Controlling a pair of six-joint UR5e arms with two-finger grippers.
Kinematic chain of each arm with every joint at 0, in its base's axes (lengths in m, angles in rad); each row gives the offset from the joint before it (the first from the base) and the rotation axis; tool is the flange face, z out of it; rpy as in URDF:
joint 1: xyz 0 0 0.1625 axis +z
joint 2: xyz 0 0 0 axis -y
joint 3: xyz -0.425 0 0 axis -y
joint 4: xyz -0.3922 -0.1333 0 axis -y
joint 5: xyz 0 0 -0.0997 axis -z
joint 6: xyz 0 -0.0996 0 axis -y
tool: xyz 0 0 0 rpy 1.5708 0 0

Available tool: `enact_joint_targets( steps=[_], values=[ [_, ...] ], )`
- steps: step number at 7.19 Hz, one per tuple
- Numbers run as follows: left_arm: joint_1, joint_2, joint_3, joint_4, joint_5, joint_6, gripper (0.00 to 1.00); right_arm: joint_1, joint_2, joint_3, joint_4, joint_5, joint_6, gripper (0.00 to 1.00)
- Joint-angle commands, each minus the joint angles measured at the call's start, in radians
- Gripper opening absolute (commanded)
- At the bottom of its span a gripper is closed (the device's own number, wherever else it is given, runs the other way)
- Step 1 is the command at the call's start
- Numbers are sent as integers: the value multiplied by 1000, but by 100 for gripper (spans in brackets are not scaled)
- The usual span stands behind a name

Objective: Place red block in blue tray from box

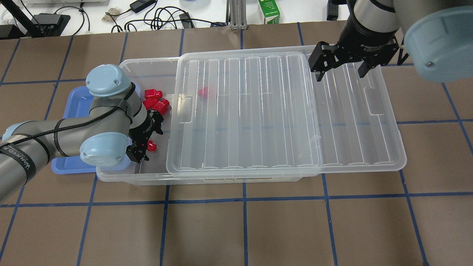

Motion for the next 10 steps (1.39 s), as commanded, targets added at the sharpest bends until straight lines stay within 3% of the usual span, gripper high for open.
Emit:
enact_joint_targets(
  steps=[1, 5, 10],
  values=[
    [-2, -25, -8, 37, 2, -2, 100, 0, 0, 2, 1, -1, 0, 100],
    [-5, -48, -57, 131, 38, -2, 100, 0, 0, 2, 1, -1, -3, 100],
    [-13, -58, -63, 149, 66, -5, 100, 0, -2, 8, 1, -1, -3, 100]
  ],
)
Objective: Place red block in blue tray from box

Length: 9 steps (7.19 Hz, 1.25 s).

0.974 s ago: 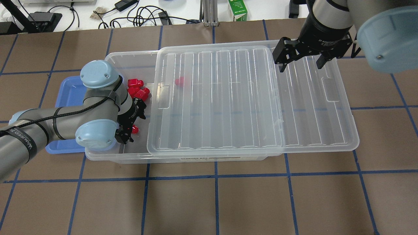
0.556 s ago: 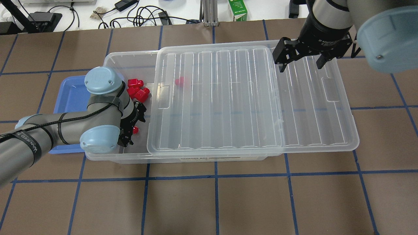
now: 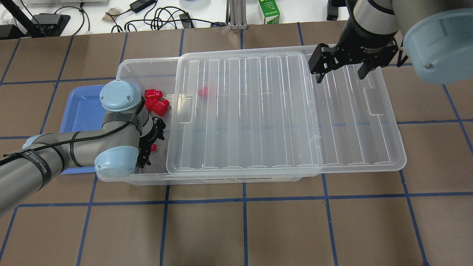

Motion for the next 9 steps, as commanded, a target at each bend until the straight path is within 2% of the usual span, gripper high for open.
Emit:
enact_joint_targets(
  steps=[1, 5, 7, 9],
  values=[
    [-2, -6, -1, 9, 28, -13, 100, 0, 0, 0, 0, 1, 0, 100],
    [-14, -23, -9, 46, 36, -36, 100, 0, 0, 0, 0, -1, 0, 100],
    [-15, -34, -11, 49, 100, -36, 100, 0, 0, 0, 0, -1, 0, 100],
    [-18, -45, -11, 61, 108, -35, 100, 0, 0, 0, 0, -1, 0, 100]
  ],
)
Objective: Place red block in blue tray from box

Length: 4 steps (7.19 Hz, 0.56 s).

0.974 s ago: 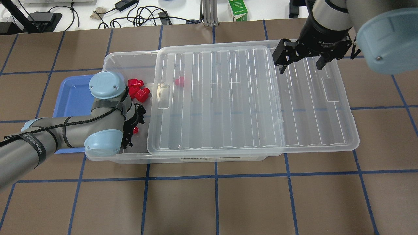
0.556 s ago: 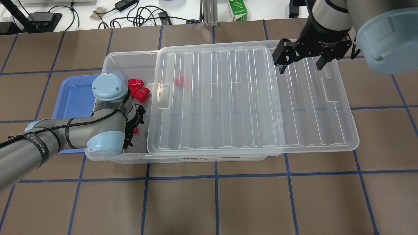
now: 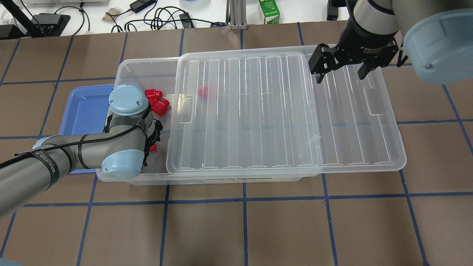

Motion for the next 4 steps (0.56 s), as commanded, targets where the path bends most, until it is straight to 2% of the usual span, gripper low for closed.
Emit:
enact_joint_targets(
  steps=[1, 2, 3, 4],
  values=[
    [-2, -6, 1, 26, 10, 12, 100, 0, 0, 0, 0, 0, 0, 100],
    [0, -9, 1, 52, 7, 18, 83, 0, 0, 0, 0, 0, 0, 100],
    [0, -15, 0, 54, 7, 23, 56, 0, 0, 0, 0, 0, 0, 100],
    [0, -20, 1, 55, 5, 21, 47, 0, 0, 0, 0, 0, 0, 100]
  ],
)
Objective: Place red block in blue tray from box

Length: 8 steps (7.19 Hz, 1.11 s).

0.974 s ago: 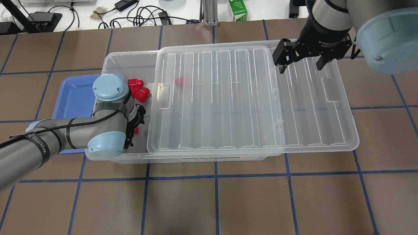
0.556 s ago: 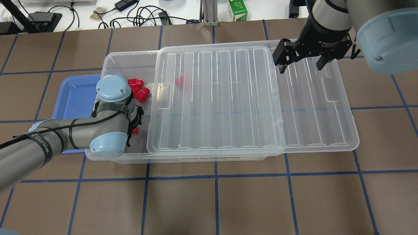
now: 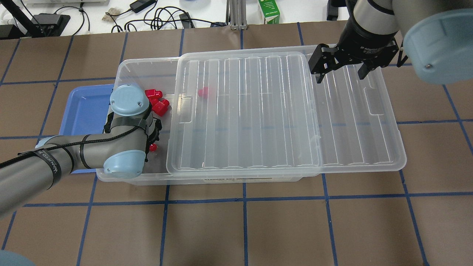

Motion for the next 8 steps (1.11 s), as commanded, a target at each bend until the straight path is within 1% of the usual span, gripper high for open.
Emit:
enact_joint_targets(
  steps=[1, 3, 5, 8],
  values=[
    [0, -8, 2, 7, -4, -3, 46, 0, 0, 0, 0, 0, 0, 100],
    [-1, 5, 13, 14, -5, 11, 46, 0, 0, 0, 0, 0, 0, 100],
    [-3, 20, 27, 12, -3, 72, 46, 0, 0, 0, 0, 0, 0, 100],
    [-3, -3, 19, 14, -1, 69, 45, 0, 0, 0, 0, 0, 0, 100]
  ],
)
